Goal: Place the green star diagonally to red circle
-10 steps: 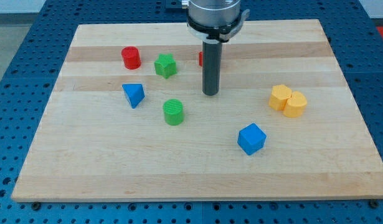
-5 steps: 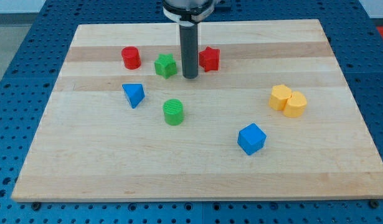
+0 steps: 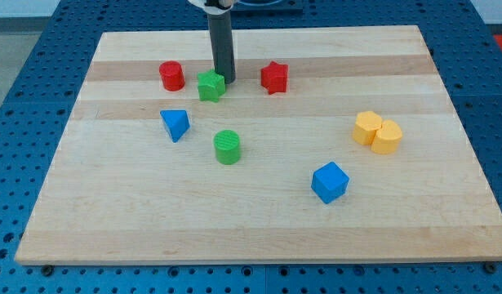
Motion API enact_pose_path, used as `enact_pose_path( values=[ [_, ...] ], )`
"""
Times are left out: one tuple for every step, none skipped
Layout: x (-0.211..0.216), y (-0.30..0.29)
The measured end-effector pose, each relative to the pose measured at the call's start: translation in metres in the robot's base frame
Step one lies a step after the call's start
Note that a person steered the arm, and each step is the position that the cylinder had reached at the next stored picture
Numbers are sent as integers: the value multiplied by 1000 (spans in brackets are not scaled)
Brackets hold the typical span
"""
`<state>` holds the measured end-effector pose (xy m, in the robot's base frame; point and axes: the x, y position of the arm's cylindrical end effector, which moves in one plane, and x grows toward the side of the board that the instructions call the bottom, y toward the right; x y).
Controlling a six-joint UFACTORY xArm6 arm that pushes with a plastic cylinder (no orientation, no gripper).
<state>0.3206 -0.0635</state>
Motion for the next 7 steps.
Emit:
enact_pose_path(
  values=[
    [-1,-2],
    [-5,-10],
    [-24,-12],
    [-40,-21],
    [-46,-29],
    [-46,-35],
    [-46,-35]
  ],
)
